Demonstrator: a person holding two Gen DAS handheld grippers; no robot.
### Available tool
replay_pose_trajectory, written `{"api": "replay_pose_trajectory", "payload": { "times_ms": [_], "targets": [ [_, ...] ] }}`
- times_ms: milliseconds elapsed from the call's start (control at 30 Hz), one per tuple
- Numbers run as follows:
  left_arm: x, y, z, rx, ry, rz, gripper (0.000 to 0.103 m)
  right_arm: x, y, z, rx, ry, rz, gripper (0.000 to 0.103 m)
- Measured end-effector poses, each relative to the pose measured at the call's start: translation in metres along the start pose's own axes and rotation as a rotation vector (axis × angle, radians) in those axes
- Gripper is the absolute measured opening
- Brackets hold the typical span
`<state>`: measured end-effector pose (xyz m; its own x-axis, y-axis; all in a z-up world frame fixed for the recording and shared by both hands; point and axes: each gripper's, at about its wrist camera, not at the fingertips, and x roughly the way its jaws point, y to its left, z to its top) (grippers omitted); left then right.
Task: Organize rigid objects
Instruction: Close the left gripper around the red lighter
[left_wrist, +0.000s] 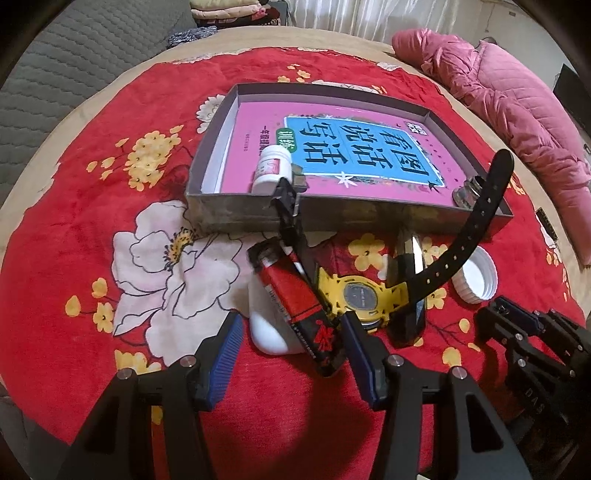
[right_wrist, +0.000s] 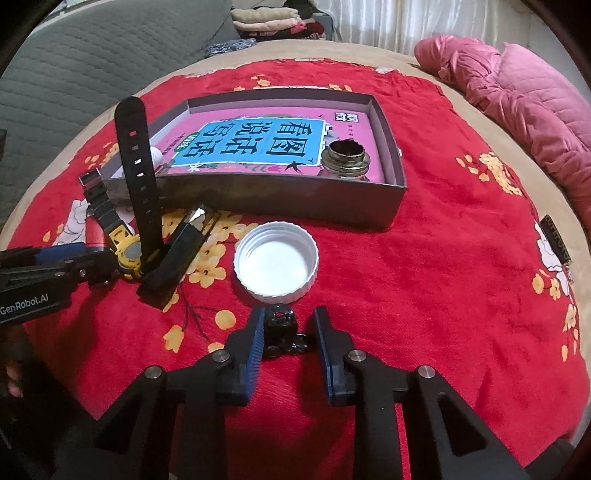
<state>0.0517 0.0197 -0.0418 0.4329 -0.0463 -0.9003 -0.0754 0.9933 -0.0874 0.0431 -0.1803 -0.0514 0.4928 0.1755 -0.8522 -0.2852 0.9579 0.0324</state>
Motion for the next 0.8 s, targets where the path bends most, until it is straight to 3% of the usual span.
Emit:
{"api": "replay_pose_trajectory", "payload": {
  "times_ms": [400,800],
  "targets": [
    [-0.003,0.031,0.001,-0.091,0.0,-0.007,0.056,0.002,-0.005,0.002,0.02,0.007,0.016,0.027],
    [0.009,0.027,0.021,0.053,-0.003,-0.07,0.055,0.005,-0.007,0.001,0.036,0.016,0.028,0.026]
  ]
}}
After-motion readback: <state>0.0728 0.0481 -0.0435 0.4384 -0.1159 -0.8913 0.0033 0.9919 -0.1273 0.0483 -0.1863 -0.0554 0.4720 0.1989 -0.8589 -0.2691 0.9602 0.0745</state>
